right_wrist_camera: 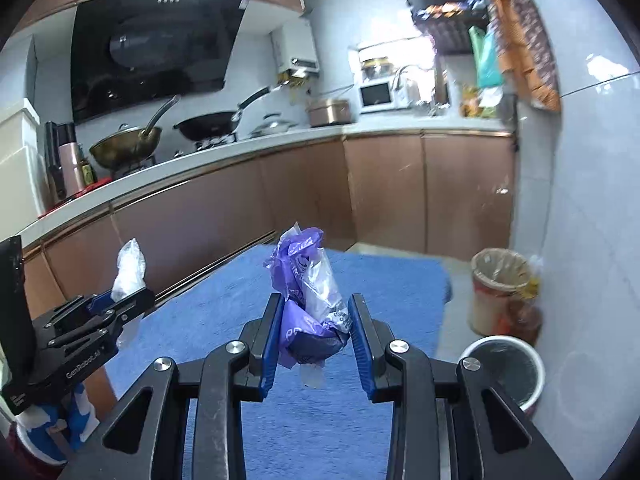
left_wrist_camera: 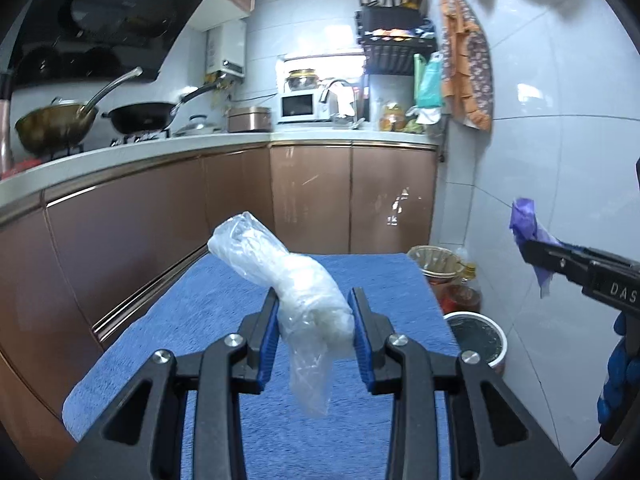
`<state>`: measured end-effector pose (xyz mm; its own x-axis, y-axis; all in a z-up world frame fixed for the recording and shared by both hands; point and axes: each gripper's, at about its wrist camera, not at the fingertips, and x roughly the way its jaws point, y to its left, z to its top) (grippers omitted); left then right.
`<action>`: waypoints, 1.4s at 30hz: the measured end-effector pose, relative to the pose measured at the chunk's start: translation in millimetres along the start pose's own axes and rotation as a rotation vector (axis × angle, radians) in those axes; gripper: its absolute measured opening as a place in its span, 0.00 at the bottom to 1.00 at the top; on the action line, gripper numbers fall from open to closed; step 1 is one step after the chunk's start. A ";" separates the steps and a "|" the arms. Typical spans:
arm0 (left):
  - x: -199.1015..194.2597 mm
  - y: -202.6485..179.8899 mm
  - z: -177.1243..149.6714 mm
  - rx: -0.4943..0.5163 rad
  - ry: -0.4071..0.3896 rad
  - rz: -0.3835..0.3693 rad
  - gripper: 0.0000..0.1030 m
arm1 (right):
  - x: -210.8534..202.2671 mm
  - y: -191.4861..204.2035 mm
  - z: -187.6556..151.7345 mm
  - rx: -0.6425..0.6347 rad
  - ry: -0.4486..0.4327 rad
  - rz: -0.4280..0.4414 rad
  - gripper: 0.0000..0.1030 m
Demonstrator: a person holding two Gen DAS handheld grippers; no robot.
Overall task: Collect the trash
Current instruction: 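Carry both items over the white bin and open both tools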
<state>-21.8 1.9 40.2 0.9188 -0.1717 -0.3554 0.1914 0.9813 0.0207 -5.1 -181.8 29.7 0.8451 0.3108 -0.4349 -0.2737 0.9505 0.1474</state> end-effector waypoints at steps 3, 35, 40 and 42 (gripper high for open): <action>-1.2 -23.4 5.3 0.041 -0.005 -0.029 0.30 | -18.7 -10.6 -0.2 0.009 -0.033 -0.045 0.30; 261.8 -247.5 -6.0 0.292 0.469 -0.459 0.31 | 57.8 -233.6 -99.9 0.366 0.166 -0.343 0.30; 339.1 -289.5 -18.2 0.293 0.603 -0.526 0.32 | 102.5 -276.8 -127.7 0.422 0.254 -0.380 0.30; 370.3 -305.7 -23.9 0.282 0.654 -0.547 0.32 | 118.2 -290.2 -134.4 0.435 0.276 -0.398 0.30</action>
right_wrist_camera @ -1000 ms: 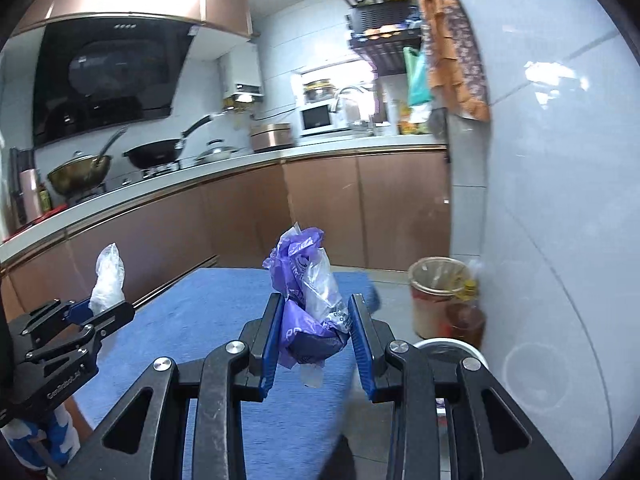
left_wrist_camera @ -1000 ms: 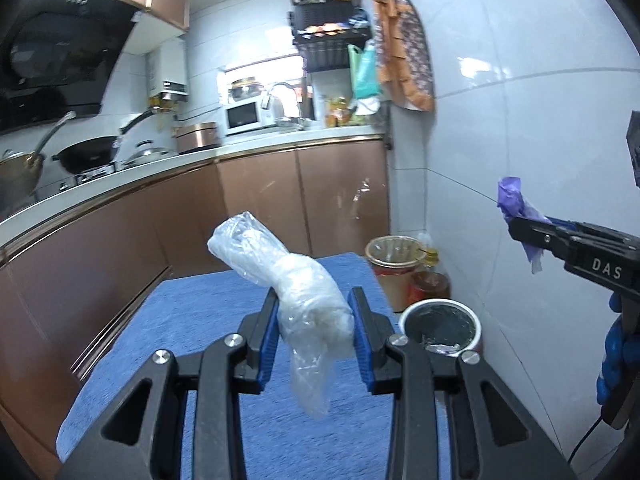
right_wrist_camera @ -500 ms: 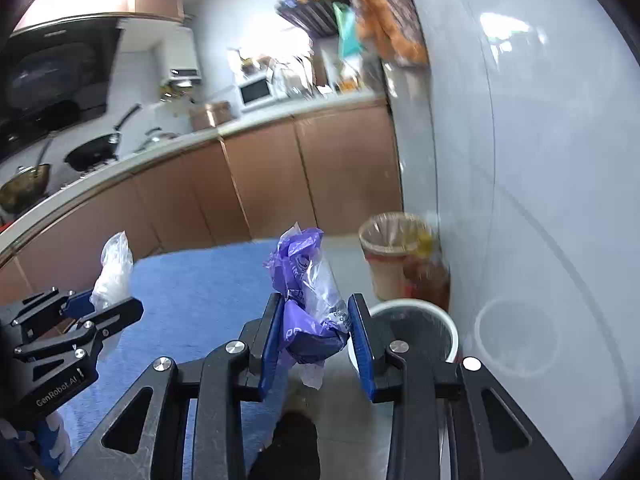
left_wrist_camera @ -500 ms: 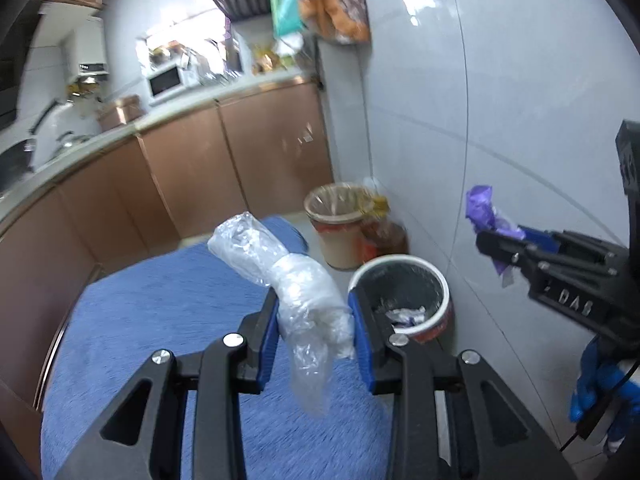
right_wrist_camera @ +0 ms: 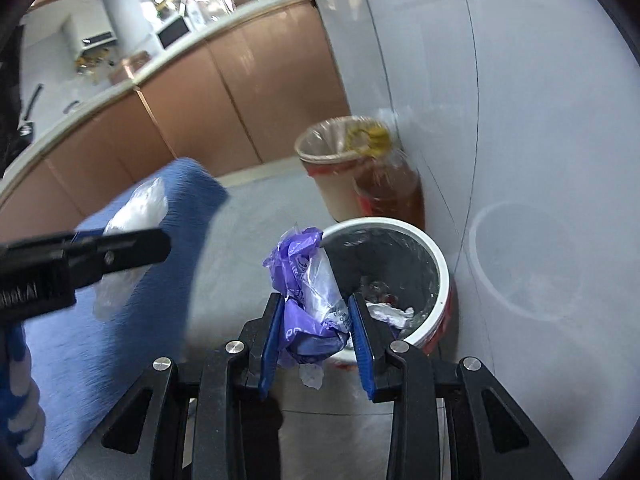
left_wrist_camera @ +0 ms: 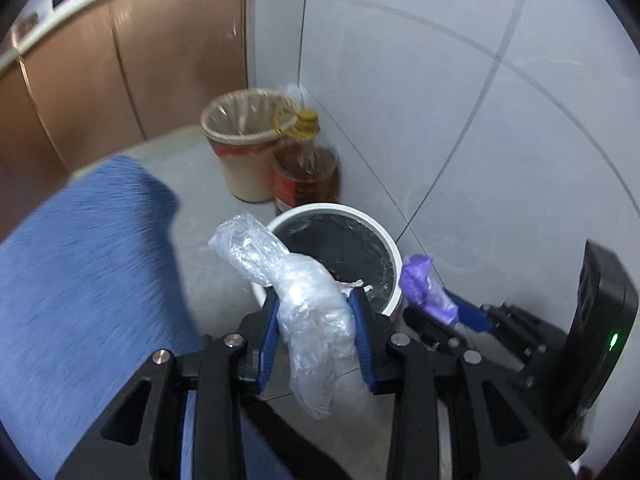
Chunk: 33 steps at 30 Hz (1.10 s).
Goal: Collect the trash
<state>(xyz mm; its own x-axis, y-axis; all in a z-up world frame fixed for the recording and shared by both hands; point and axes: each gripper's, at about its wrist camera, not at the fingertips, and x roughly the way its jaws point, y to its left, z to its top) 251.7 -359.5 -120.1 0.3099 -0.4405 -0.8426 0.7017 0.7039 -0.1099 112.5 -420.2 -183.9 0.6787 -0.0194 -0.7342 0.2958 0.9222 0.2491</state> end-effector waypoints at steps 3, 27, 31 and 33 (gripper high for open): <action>38.1 5.7 19.5 -0.022 0.049 -0.033 0.32 | 32.7 -16.0 8.6 0.021 0.032 -0.030 0.32; -22.2 26.9 9.6 -0.144 -0.112 -0.009 0.57 | 21.8 0.6 19.9 -0.013 0.024 -0.120 0.65; -75.3 32.0 -16.3 -0.157 -0.199 0.049 0.58 | -25.4 27.8 27.9 -0.061 -0.059 -0.125 0.72; -97.5 33.8 -29.3 -0.166 -0.231 0.081 0.58 | -47.2 41.2 31.2 -0.083 -0.096 -0.126 0.74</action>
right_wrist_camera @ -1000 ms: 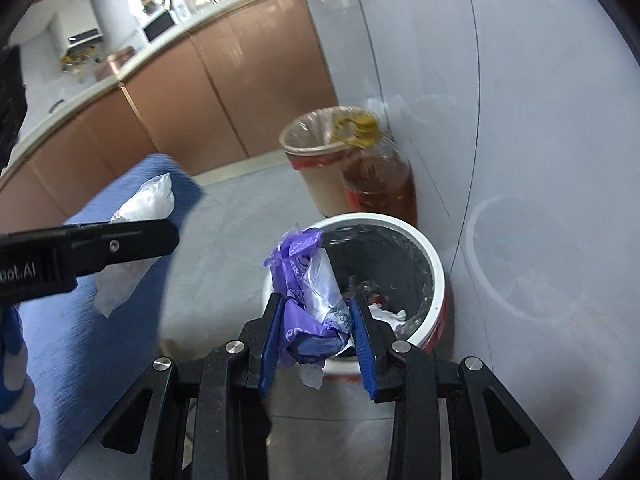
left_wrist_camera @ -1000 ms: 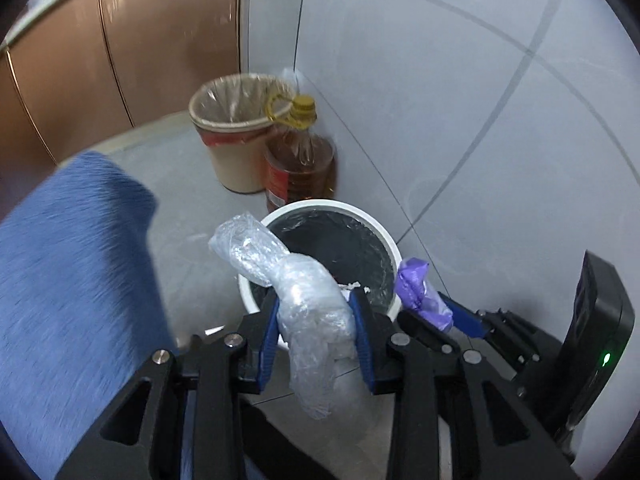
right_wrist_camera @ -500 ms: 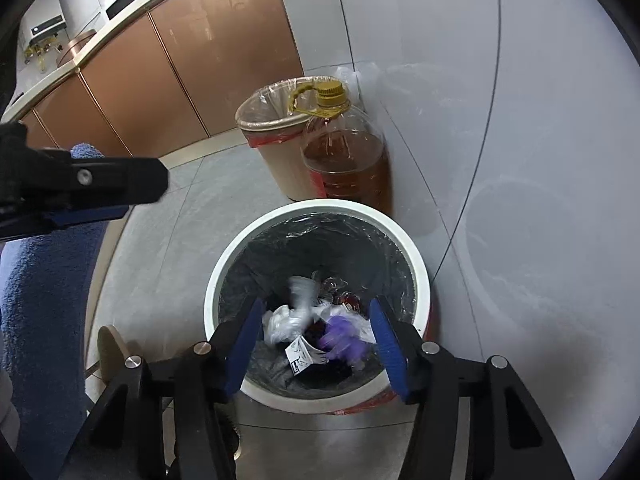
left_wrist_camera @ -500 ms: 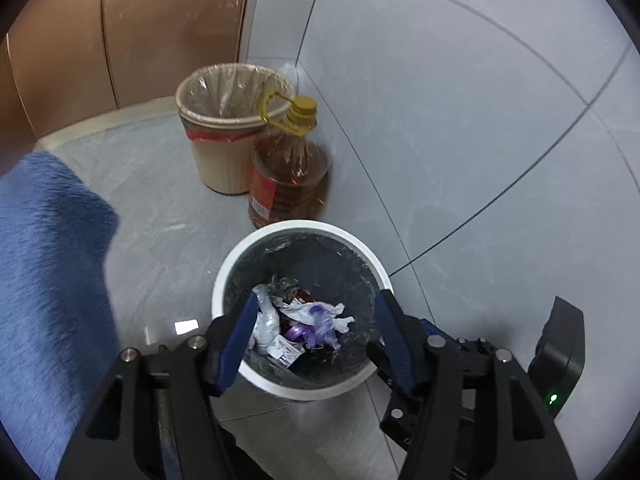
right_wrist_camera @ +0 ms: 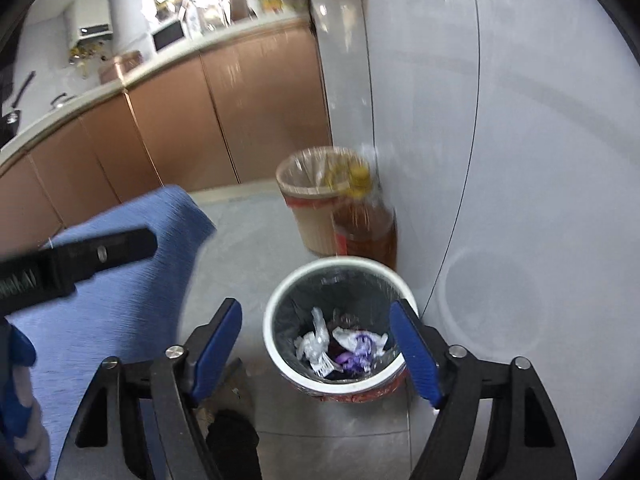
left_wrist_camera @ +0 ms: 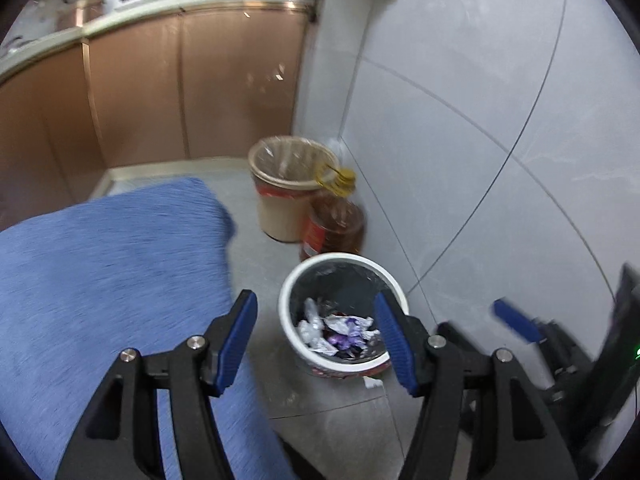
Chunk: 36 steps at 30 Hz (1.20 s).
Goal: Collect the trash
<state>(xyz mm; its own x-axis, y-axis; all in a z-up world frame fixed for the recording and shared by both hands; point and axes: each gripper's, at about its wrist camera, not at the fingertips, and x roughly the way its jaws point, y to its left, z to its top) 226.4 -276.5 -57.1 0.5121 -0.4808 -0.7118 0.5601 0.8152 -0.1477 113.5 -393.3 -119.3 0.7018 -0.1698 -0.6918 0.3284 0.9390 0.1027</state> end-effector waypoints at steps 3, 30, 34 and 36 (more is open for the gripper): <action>-38.3 9.6 -12.5 -0.005 -0.056 0.052 0.61 | -38.7 19.8 8.1 -0.047 -0.068 -0.008 0.78; -242.1 71.2 -76.6 -0.081 -0.388 0.482 0.75 | -199.1 114.3 -2.2 -0.236 -0.370 0.052 1.00; -249.3 68.2 -80.3 -0.069 -0.416 0.508 0.82 | -202.3 116.9 -2.6 -0.245 -0.380 0.052 1.00; -252.2 67.7 -82.6 -0.061 -0.429 0.515 0.82 | -203.2 118.1 -4.9 -0.246 -0.381 0.053 1.00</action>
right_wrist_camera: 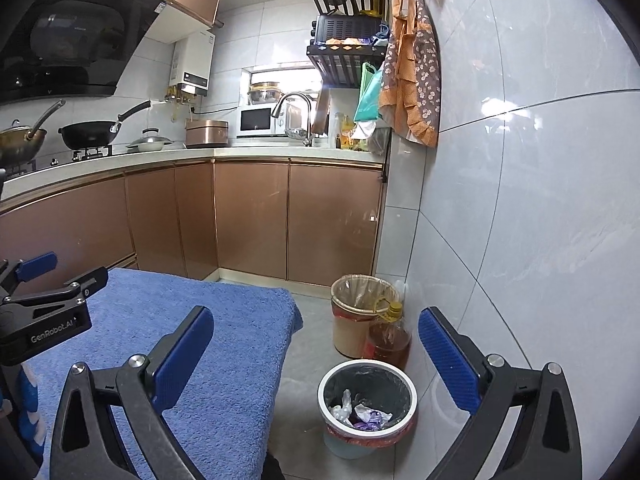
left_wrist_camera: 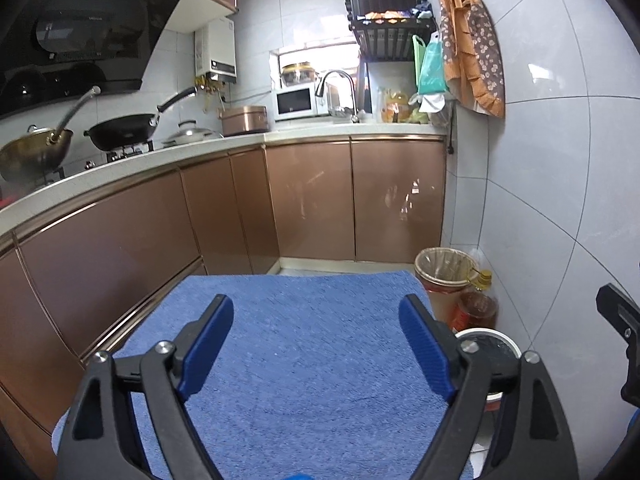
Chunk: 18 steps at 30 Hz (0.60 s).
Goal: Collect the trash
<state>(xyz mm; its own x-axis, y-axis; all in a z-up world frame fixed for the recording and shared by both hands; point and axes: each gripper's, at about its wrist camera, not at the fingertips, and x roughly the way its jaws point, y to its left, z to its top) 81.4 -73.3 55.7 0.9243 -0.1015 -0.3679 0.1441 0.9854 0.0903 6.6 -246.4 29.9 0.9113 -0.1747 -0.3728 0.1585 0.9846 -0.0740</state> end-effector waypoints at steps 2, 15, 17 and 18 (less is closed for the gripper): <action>-0.9 0.8 -2.1 0.006 -0.003 -0.006 0.83 | 0.9 0.7 -0.9 0.001 0.002 0.002 1.00; 27.1 5.2 -40.7 0.025 0.115 -0.045 0.83 | 22.4 4.3 -21.9 0.001 0.081 0.010 1.00; 29.7 6.2 -43.5 0.025 0.119 -0.042 0.83 | 25.5 4.4 -24.4 0.004 0.091 0.011 1.00; 29.9 6.5 -45.1 0.023 0.120 -0.041 0.83 | 26.3 4.2 -25.1 0.006 0.093 0.011 1.00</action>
<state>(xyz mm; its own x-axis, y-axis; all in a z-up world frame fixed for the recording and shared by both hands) 94.0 -63.7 3.5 0.8688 -0.1231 -0.4796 0.1903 0.9772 0.0938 21.7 -247.1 -3.4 0.8739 -0.1634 -0.4578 0.1510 0.9865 -0.0639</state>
